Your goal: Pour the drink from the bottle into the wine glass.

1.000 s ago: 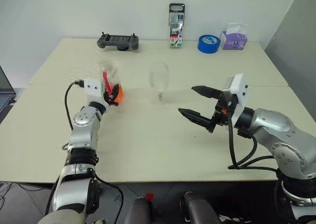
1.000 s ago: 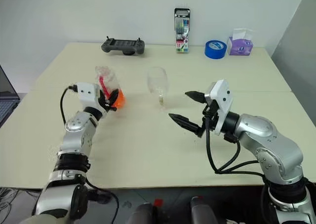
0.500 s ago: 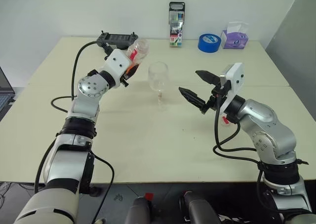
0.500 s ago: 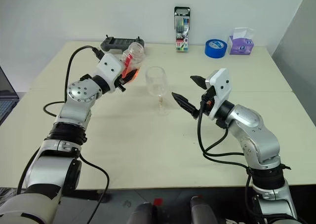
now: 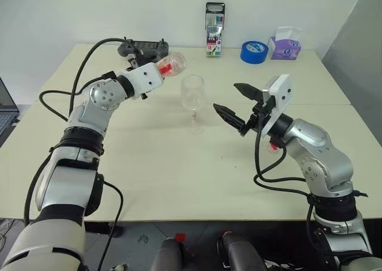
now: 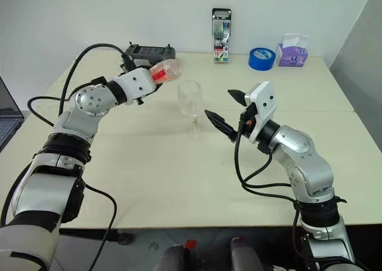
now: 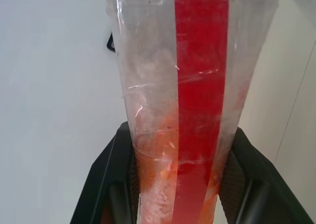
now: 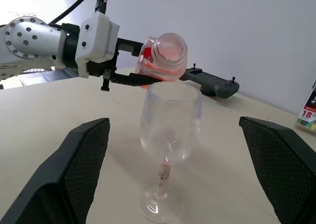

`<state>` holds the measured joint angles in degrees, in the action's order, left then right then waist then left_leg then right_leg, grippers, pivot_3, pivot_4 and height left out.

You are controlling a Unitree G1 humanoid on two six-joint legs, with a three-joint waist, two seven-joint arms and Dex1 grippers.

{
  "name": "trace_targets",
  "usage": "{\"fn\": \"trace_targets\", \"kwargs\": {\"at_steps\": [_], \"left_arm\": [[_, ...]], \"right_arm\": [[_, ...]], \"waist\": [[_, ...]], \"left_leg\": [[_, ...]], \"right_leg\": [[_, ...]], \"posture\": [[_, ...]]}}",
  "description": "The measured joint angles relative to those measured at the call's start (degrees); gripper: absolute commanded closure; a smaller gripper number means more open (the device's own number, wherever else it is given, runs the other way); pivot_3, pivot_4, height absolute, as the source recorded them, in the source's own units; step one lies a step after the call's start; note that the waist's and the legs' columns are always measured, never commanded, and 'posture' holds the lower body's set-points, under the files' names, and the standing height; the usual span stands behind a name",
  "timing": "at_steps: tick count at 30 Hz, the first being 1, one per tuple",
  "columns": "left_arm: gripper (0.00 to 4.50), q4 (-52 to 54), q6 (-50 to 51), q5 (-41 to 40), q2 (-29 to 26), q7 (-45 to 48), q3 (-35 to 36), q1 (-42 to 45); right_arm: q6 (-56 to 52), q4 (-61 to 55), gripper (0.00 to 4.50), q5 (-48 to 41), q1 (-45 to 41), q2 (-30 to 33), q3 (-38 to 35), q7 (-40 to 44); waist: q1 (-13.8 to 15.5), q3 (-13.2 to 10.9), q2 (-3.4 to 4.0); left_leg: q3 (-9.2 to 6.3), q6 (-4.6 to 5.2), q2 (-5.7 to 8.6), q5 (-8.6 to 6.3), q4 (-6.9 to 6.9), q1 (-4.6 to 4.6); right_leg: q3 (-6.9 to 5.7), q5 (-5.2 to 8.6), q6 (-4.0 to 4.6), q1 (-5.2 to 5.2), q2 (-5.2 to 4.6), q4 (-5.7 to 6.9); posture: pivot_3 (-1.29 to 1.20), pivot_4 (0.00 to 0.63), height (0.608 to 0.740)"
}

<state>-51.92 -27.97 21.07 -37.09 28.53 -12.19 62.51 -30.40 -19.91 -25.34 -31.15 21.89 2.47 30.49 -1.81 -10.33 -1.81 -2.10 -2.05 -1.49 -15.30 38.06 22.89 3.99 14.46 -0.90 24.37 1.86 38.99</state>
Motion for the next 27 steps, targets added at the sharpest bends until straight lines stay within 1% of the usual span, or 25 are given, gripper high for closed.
{"fn": "trace_targets", "kwargs": {"at_steps": [13,27], "left_arm": [[2.83,-6.99,-8.37,10.87,-1.95,-7.84,-6.36,6.91],[2.83,-11.73,-11.37,16.61,-3.2,-12.61,-9.99,11.73]], "right_arm": [[0.02,-0.03,0.0,0.07,0.01,-0.18,0.11,-0.12],[0.02,-0.11,0.0,0.68,0.02,-0.22,0.15,-0.1]], "waist": [[-0.02,0.0,0.0],[-0.02,0.0,0.0]], "left_leg": [[0.0,0.0,0.02,0.0,0.0,0.0],[-0.03,0.0,0.03,0.0,0.01,0.0]], "right_leg": [[0.0,0.0,0.0,0.0,-0.01,0.02],[-0.05,0.0,0.0,0.0,0.0,0.05]], "posture": [[0.0,0.15,0.74],[0.0,0.15,0.74]]}}
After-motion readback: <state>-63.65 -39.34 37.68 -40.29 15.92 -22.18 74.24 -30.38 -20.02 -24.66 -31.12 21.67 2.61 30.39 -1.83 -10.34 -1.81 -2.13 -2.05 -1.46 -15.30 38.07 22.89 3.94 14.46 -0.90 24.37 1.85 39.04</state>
